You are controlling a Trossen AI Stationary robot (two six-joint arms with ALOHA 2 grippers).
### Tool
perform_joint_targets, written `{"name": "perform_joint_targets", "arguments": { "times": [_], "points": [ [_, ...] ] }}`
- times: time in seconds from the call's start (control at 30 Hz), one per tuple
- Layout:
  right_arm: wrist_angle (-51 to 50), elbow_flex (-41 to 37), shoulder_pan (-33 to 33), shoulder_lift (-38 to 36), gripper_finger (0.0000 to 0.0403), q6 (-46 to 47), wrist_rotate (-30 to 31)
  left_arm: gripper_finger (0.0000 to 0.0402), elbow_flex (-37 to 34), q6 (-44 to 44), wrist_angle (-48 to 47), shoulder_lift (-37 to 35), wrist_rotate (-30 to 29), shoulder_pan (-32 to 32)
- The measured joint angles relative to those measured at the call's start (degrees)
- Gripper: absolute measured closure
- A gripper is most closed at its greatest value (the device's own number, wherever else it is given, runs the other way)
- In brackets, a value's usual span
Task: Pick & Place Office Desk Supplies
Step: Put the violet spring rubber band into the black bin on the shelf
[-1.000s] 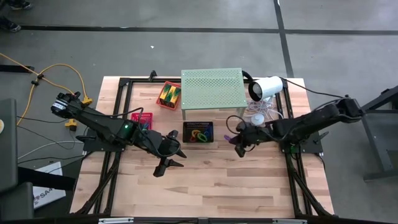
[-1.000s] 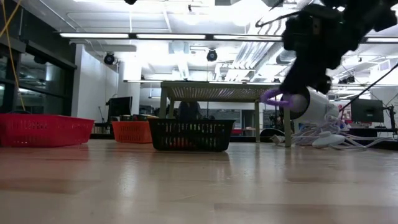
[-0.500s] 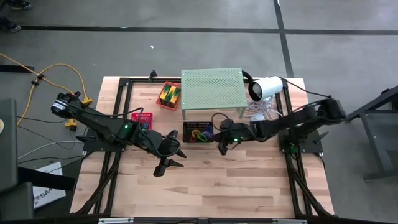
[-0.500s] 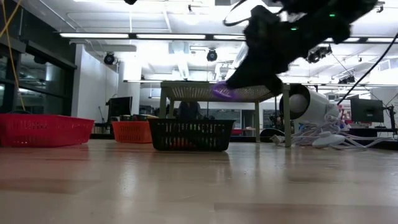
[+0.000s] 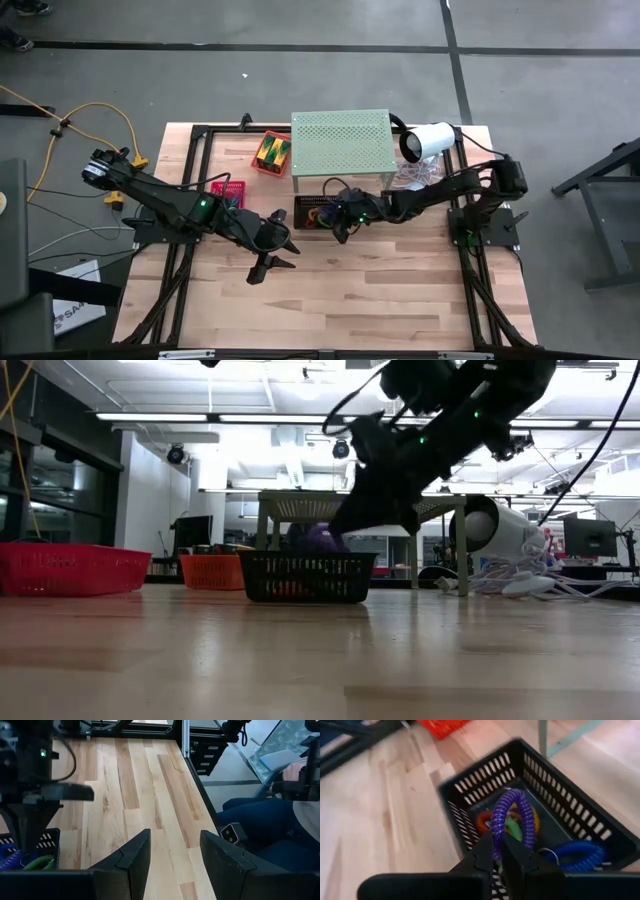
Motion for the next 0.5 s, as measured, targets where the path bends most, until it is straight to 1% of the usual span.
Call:
{"name": "perform_joint_targets", "arguments": {
  "times": [0.17, 0.5],
  "points": [
    [-0.16, -0.01, -0.80, 1.93, 0.0387, 0.12, -0.03, 0.0236, 0.00, 0.00, 0.01, 0.00, 0.01, 0.00],
    [-0.39, -0.02, -1.13, 2.04, 0.0387, -0.40, -0.02, 0.0236, 0.00, 0.00, 0.01, 0.00, 0.01, 0.00]
  ]
}}
